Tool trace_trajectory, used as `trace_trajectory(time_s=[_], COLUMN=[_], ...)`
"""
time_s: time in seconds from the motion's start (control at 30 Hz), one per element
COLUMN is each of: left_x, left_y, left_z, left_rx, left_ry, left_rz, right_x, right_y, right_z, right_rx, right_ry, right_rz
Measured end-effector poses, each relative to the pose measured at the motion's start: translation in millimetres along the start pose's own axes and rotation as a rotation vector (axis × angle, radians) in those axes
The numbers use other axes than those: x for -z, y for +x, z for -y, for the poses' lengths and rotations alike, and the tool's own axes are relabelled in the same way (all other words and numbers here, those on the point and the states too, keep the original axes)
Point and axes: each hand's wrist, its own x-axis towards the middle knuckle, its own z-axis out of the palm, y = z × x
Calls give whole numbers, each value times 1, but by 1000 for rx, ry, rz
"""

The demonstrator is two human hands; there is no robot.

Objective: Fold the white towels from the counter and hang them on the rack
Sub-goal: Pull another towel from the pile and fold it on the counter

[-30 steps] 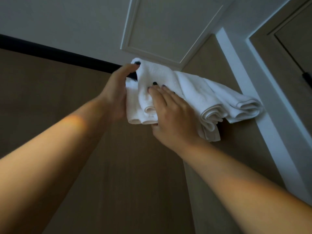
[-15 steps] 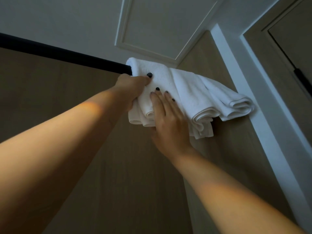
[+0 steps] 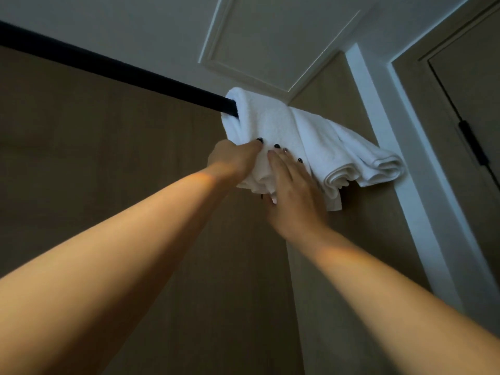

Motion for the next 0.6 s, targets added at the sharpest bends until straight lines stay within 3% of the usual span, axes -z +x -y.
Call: trace_trajectory(time_s=[0.23,0.6], left_x=[4,49], left_y=[-18,-58], left_z=[12,7], left_rx=[-28,8], left_ry=[-66,47], left_rz=[8,33], right_x=[59,130], right_y=[-5,-8], right_z=[4,21], right_rx=[87,87], right_ry=[-68,-37], right_rz=[265,378])
